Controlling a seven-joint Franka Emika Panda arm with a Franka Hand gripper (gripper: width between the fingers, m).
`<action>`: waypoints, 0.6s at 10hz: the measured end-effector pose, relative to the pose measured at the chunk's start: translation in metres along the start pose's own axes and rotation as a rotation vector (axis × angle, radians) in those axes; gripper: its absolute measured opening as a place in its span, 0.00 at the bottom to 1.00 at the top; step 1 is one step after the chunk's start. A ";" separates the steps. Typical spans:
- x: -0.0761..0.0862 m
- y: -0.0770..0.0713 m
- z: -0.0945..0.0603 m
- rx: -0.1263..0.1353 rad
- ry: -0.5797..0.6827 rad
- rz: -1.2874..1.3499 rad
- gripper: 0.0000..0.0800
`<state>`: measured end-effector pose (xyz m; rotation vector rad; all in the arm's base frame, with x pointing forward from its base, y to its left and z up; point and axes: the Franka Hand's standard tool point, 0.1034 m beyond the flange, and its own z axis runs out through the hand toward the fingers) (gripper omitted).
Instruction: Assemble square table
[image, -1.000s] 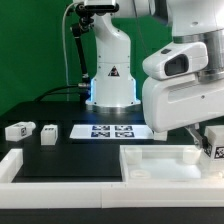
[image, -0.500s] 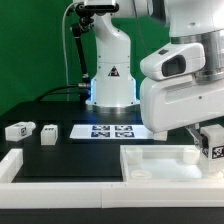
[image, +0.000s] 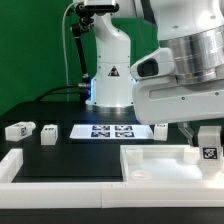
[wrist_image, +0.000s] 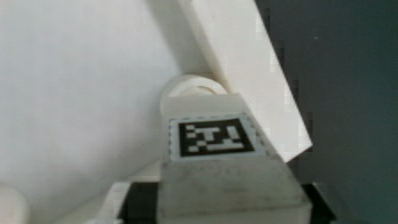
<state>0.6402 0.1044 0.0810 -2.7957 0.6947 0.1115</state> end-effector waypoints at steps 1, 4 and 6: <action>0.001 0.000 0.001 -0.002 0.015 0.021 0.37; 0.002 0.001 0.000 -0.001 0.015 0.044 0.37; 0.000 0.003 0.001 0.026 0.012 0.233 0.37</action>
Offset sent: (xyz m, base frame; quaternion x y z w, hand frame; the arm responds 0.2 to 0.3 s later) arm 0.0000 0.0000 0.0000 0.0000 0.0000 0.0650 0.9979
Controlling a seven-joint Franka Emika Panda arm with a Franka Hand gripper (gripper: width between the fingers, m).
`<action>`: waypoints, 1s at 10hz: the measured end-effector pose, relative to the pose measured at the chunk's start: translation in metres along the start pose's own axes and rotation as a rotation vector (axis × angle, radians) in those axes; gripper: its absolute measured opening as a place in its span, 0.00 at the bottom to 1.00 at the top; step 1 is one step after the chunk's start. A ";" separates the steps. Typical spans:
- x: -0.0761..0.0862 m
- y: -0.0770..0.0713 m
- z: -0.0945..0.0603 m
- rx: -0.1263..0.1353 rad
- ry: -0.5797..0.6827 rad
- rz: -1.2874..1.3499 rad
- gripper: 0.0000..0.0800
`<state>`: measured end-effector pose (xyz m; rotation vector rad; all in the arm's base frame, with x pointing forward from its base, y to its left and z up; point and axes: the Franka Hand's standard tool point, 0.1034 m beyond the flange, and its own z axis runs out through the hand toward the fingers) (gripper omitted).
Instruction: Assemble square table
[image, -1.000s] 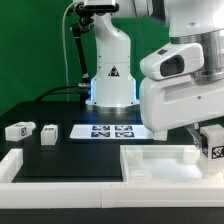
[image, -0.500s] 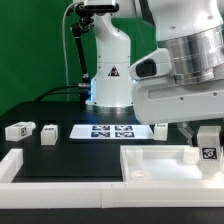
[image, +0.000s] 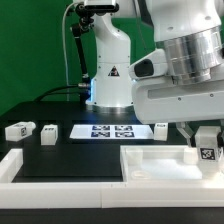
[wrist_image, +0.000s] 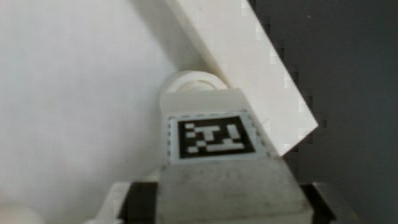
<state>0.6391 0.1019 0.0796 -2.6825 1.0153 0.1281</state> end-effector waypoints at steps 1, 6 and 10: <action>-0.002 0.001 0.000 0.009 -0.007 0.150 0.37; -0.001 0.004 0.000 0.027 -0.004 0.360 0.37; -0.010 -0.007 0.004 -0.021 0.051 -0.164 0.79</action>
Offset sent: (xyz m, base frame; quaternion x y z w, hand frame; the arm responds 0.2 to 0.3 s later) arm -0.0031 0.0017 -0.0031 0.0201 -0.0021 0.2278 0.9735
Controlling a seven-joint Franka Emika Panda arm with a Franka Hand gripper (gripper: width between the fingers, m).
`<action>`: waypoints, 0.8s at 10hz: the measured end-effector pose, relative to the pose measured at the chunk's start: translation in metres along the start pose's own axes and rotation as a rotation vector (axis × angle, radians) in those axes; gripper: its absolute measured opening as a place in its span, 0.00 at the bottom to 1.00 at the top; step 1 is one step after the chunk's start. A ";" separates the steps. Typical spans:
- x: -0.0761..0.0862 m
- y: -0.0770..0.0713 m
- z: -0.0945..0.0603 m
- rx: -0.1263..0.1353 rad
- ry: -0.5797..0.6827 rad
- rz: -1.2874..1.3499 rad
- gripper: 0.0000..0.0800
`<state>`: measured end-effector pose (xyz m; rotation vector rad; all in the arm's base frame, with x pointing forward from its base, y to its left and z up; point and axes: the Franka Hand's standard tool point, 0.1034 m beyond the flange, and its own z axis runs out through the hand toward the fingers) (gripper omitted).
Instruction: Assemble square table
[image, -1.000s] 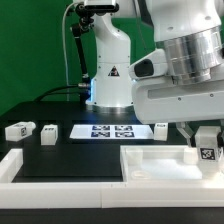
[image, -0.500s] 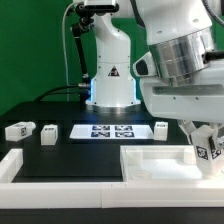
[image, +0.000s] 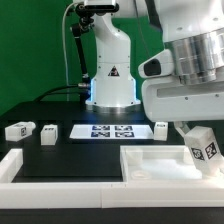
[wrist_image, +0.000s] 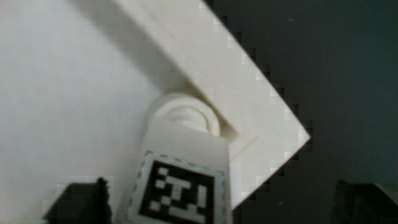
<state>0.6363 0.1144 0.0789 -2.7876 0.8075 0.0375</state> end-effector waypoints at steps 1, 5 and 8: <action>0.000 0.001 0.001 0.002 -0.002 -0.011 0.81; 0.005 0.010 0.001 -0.002 0.001 -0.341 0.81; 0.009 0.015 0.002 -0.018 0.023 -0.632 0.81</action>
Offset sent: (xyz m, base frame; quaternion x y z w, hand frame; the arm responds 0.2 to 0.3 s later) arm 0.0000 0.0000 0.0000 0.0000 0.0000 -0.1938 0.9810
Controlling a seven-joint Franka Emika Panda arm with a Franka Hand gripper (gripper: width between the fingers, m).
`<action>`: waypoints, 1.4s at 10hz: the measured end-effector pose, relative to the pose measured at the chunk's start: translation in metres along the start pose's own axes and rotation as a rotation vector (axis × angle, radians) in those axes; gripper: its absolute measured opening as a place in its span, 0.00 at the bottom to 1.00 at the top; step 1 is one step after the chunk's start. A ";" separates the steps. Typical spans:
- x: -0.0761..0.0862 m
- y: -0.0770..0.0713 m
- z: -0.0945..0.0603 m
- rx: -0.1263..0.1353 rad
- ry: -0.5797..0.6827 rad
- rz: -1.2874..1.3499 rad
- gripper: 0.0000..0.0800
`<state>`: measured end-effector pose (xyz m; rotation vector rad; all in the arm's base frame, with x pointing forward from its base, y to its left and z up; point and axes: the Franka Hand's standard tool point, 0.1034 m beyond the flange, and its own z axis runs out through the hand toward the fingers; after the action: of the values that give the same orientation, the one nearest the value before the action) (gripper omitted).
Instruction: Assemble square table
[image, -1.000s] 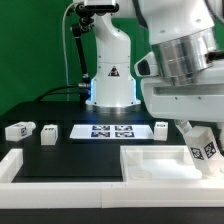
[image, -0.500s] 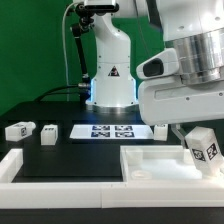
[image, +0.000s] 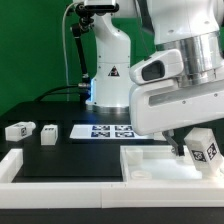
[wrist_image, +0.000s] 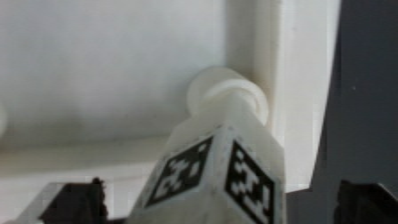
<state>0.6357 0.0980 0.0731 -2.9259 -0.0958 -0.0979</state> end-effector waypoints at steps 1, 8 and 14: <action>0.002 0.000 -0.001 -0.012 0.002 -0.126 0.81; 0.003 0.000 -0.002 -0.015 0.002 -0.157 0.47; 0.000 -0.011 0.004 -0.063 0.057 0.473 0.36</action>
Offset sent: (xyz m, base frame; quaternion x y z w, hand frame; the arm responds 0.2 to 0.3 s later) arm 0.0000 0.0000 0.0000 0.0000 0.0000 -0.0650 0.9979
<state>0.6353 0.1094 0.0716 -2.9137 0.6133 -0.1089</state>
